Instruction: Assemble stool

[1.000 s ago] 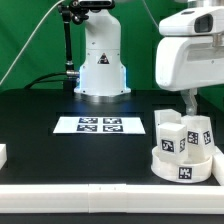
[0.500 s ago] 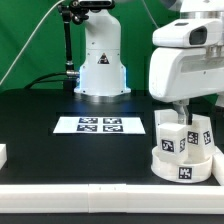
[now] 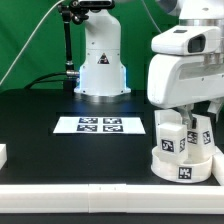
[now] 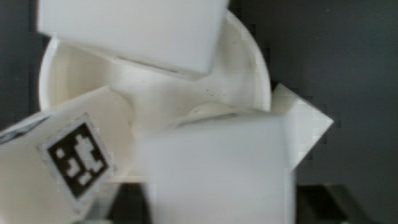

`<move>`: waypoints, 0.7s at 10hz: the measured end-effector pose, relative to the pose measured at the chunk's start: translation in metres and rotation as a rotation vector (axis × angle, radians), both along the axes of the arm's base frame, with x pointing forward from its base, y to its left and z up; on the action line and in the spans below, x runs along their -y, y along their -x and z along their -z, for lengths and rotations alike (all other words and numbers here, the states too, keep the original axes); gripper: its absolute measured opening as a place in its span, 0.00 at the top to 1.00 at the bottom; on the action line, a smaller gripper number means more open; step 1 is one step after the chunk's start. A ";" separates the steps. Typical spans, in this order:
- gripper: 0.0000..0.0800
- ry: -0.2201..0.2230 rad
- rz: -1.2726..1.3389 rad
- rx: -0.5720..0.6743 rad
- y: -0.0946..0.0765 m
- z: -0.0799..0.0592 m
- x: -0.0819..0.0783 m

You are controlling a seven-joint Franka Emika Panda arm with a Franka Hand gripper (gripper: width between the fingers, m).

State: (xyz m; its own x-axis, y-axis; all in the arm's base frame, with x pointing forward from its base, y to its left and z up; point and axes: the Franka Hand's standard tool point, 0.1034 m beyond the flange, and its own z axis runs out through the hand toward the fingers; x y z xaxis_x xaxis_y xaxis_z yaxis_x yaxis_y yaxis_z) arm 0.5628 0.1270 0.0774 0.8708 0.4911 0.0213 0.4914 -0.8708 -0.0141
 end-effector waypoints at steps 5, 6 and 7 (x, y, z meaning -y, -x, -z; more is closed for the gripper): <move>0.58 -0.005 0.171 -0.004 0.000 0.000 0.000; 0.58 -0.006 0.294 -0.007 0.000 0.000 -0.001; 0.58 -0.008 0.410 -0.010 0.001 0.001 -0.003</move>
Offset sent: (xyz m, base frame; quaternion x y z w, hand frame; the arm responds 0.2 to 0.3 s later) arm 0.0000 0.0000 0.0000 0.0000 0.0000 0.0000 1.0000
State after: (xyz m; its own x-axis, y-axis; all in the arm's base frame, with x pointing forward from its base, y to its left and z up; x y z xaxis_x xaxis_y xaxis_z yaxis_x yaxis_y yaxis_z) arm 0.5622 0.1304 0.0768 0.9945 0.1036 0.0144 0.1039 -0.9943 -0.0250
